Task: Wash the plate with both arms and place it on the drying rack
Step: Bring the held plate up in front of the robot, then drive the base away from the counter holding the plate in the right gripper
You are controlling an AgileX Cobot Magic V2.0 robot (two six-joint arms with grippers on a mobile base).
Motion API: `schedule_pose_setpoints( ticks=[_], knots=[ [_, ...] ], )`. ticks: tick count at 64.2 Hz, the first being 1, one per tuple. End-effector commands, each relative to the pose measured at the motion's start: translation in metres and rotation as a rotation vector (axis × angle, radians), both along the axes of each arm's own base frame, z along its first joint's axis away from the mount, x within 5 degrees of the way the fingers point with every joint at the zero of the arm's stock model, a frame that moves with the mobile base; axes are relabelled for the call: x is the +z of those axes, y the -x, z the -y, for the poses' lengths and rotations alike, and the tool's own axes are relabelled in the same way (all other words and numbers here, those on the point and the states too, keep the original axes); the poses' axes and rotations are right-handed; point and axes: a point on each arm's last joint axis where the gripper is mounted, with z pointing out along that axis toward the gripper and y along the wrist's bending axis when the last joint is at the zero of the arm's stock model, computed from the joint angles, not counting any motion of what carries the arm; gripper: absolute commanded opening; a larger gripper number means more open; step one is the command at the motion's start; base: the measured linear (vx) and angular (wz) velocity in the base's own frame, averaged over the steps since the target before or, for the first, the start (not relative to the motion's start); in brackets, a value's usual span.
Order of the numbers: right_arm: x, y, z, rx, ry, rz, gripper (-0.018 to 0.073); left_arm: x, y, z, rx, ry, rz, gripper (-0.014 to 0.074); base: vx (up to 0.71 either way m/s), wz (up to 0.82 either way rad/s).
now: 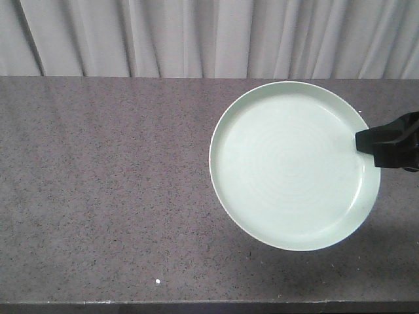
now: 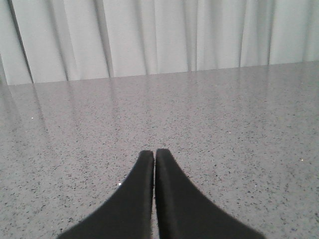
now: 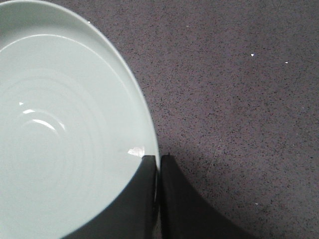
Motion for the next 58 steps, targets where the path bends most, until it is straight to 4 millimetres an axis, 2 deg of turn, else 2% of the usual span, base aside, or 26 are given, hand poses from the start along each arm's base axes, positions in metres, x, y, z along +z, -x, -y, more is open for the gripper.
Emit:
schedule_pose_setpoints(
  ticks=[1,32,58],
  knots=[
    [0.0159,0.0014,0.0008,-0.025,-0.038,0.084,-0.0007,0.0015,0.0003,0.0005,-0.005,0.009,0.073,-0.0006,0.00,0.00],
    [0.0159,0.0015,0.0006,-0.024,-0.039,0.083,-0.0007,0.0015,0.0003,0.0005,-0.005,0.009,0.073,-0.0006,-0.01,0.06],
    [0.0159,0.0015,0.0006,-0.024,-0.039,0.083,-0.0007,0.0015,0.0003,0.0005,-0.005,0.009,0.073,-0.0006,-0.05,0.24]
  ],
)
